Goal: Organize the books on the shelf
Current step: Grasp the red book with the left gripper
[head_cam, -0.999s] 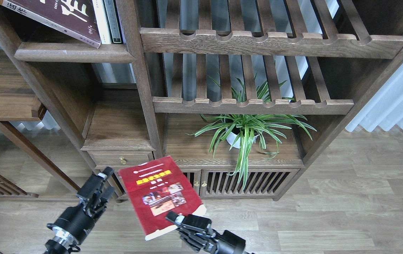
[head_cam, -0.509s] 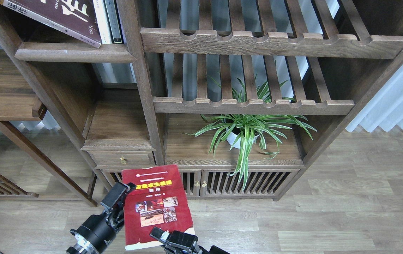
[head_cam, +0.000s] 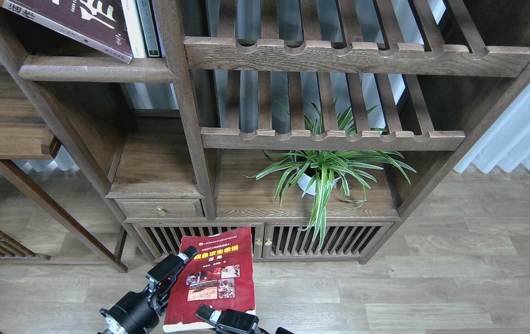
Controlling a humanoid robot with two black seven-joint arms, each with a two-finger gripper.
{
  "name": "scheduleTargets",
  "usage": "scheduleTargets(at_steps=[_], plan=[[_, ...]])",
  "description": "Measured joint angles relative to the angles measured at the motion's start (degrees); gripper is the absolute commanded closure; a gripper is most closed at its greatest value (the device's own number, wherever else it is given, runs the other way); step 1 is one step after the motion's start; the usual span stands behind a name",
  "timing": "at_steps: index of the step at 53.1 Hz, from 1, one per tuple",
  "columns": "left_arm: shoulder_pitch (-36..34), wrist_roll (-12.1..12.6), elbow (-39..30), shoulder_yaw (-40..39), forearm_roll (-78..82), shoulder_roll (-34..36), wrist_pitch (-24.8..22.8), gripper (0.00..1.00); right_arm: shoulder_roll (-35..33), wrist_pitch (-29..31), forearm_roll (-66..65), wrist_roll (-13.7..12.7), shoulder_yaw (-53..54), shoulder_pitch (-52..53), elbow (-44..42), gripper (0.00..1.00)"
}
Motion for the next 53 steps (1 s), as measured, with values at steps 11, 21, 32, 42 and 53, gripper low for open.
scheduleTargets(at_steps=[11,21,32,42,53], plan=[[-0.04,-0.07,-0.02,0.81,-0.05,0.17,0.00,0.42,-0.02,0.00,-0.56,0.00,-0.01,-0.02,0.00,0.95],[-0.65,-0.39,-0.08,2.20,-0.08,-0.14,0.00,0.89,-0.07,0.00,-1.09,0.01,-0.01,-0.12,-0.03,0.95],[-2.50,-1.48,-0.09,4.60,-0.08,-0.18,0.00,0.97,-0.08,0.00,-1.78,0.01,-0.01,-0.23,-0.06,0.95],[-3.00,-1.51,-0.08,5.11,0.02,0.29,0.00,1.00,-0.08,0.00,-2.14,0.01,-0.01,-0.23,-0.06,0.84],[-2.79,-1.19,0.12,2.48,0.04,5.37,-0.02,1.00,0.00,0.01,-5.76,-0.83,3.45,-1.36,-0.24,0.02]])
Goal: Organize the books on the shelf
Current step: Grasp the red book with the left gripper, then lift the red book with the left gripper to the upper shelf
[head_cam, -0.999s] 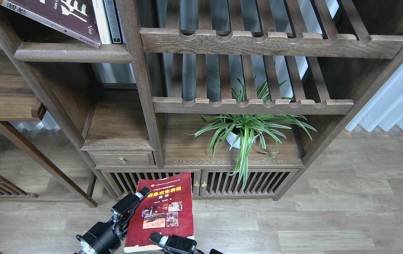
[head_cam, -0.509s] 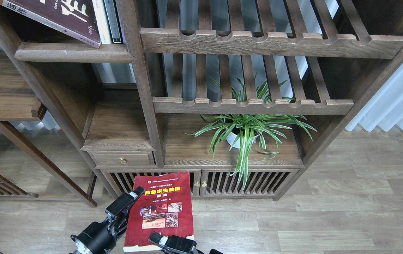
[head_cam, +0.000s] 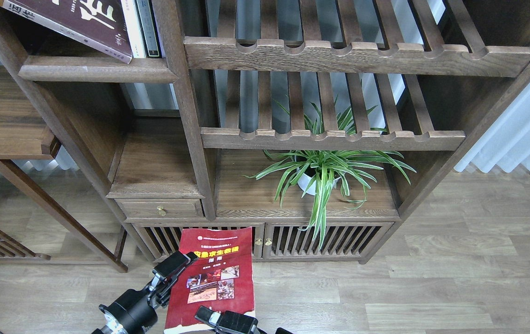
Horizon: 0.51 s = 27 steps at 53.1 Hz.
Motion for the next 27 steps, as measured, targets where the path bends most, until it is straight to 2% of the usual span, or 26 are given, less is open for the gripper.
scheduleTargets(at_steps=[7,15,27], plan=[[0.66,0.30,-1.41,-2.60,0.06,4.98,0.05,1.00,-0.16,0.00,-0.80,-1.01,4.01,-0.65,-0.39,0.02],[1.94,0.98,-3.82,-7.53,1.22,10.90,0.05,1.00,-0.11,0.00,-0.59,-0.64,8.91,-0.99,-0.37,0.02],[0.53,1.68,-4.04,-16.58,3.47,15.73,0.05,1.00,-0.07,0.00,-0.66,-0.54,12.04,-1.04,-0.51,0.02]])
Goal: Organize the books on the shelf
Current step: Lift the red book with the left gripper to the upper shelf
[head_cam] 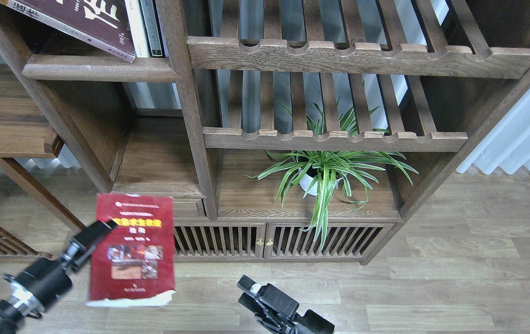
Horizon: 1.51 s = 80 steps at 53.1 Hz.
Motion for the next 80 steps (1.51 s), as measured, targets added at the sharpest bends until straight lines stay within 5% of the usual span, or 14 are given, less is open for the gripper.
scheduleTargets(at_steps=[19,36,80], plan=[[-16.71,-1.37,0.09,-11.29,-0.47,11.92,-0.05,1.00,0.00,0.00,-0.32,0.01,0.99,-2.48,-0.20,0.02],[-39.34,1.81,5.20,-10.94,1.19,14.35,-0.05,1.00,0.00,0.00,-0.76,0.02,1.12,-2.68,-0.51,0.02],[-60.81,2.59,30.09,-12.07,23.96,-14.65,-0.01,0.99,-0.01,-0.01,-0.42,0.05,1.95,-2.66,-0.45,0.02]])
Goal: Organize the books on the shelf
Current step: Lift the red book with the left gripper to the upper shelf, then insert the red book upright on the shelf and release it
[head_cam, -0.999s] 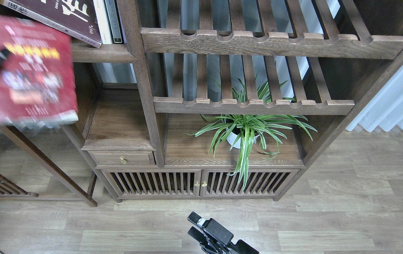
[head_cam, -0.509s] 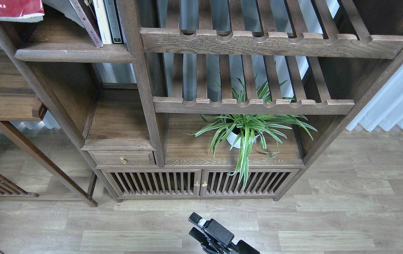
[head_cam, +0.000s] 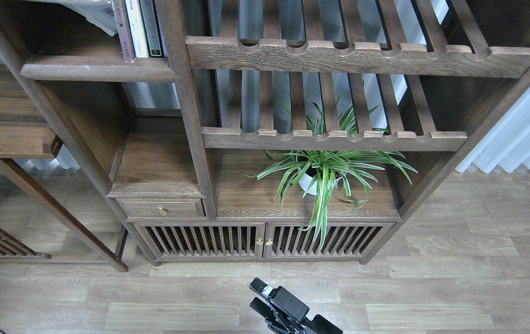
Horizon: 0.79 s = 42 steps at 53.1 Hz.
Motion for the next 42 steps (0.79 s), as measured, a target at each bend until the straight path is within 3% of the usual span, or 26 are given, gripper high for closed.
scheduleTargets(at_steps=[16,29,35,42], plan=[[-6.38,-0.34,7.98,-0.24,8.17,-4.02,0.00,0.98,0.00,0.00,0.02,0.04,-0.31,-0.07,0.00,0.02],[-7.72,-0.98,13.06,-0.24,10.38,-6.80,0.00,0.94,0.00,0.00,0.07,0.05,-0.27,-0.08,0.00,0.02],[-7.22,-1.46,14.78,-0.22,9.88,-8.46,0.00,0.74,0.00,0.00,0.10,0.05,-0.28,-0.09,0.05,0.02],[-5.71,-1.52,14.84,-0.16,9.38,-9.80,0.00,0.25,0.00,0.00,0.10,0.05,-0.24,-0.09,0.14,0.02]])
